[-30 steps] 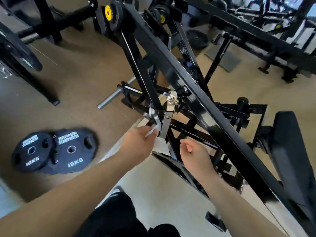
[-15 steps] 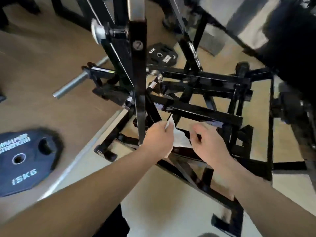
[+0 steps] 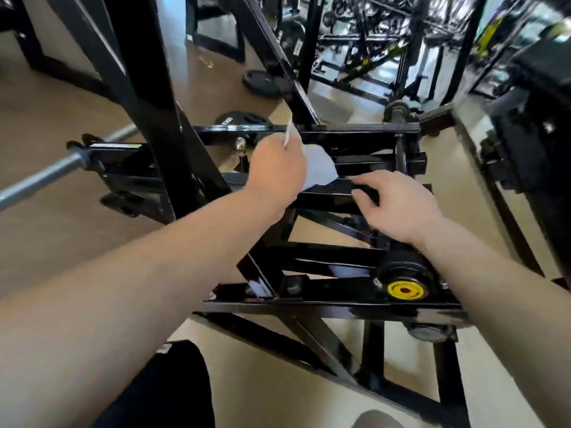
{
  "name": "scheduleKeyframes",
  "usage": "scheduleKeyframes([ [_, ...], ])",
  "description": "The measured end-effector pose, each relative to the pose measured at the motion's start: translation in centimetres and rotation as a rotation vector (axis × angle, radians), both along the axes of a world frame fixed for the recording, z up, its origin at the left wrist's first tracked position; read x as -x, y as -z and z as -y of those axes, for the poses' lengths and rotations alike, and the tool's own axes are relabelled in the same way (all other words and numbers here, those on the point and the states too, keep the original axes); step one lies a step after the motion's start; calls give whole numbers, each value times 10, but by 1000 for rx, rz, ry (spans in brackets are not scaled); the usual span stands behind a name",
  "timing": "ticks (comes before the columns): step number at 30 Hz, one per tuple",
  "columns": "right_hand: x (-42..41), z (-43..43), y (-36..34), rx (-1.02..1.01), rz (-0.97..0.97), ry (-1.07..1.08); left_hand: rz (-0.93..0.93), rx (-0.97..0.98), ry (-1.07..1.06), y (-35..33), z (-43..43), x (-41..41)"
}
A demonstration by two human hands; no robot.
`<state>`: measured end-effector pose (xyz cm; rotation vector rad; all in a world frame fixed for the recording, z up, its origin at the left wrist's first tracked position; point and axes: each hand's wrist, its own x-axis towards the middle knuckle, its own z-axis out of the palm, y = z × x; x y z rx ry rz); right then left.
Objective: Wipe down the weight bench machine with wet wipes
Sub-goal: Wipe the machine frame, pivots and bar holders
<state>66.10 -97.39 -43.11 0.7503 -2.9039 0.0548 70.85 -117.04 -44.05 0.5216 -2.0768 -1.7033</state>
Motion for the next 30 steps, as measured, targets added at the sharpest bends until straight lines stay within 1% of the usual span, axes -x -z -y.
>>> scheduleKeyframes([
  [1,1,-4,3,70,1,14,-54,62,-22,-1,1,8],
  [2,3,-5,7,118,-3,21,-119,167,-25,0,1,15],
  [3,5,-5,9,129,-30,30,-180,288,4,6,-2,22],
  [4,7,-4,10,119,-72,57,-212,417,83,14,-9,28],
  [5,10,-4,10,90,-110,108,-204,555,200,28,-18,36],
  [6,12,-4,10,48,-123,171,-158,704,336,42,-29,42],
  [7,13,-4,8,-1,-111,228,-93,846,448,55,-39,47],
  [8,14,-3,9,-38,-93,260,-22,945,512,64,-47,49],
  [10,18,-2,8,-65,-79,264,23,970,558,70,-50,51],
  [11,20,0,6,-69,-77,263,-3,930,576,69,-48,50],
  [12,22,0,7,-76,-74,274,-32,841,606,69,-45,46],
  [13,23,-1,6,-85,-74,280,-60,710,621,68,-42,43],
  [14,24,-2,8,-93,-65,279,-75,527,614,72,-40,39],
  [15,24,-2,10,-89,-49,275,-91,332,567,74,-37,35],
  [16,23,-3,11,-81,-35,270,-98,182,499,76,-36,31],
  [17,24,-3,13,-74,-29,264,-116,127,419,78,-34,31],
  [18,26,-4,16,-75,-31,259,-139,153,350,79,-31,35],
  [20,31,-5,18,-88,-47,260,-171,339,264,77,-25,47],
  [22,31,-6,18,-91,-67,258,-152,526,302,75,-24,57],
  [25,31,-3,16,-177,-75,239,-28,800,413,82,-36,57],
  [26,33,1,15,-227,-63,234,3,852,407,85,-39,54],
  [28,40,13,13,-301,7,245,54,896,392,87,-41,52],
  [30,48,23,11,-304,73,251,77,903,409,86,-37,50],
])
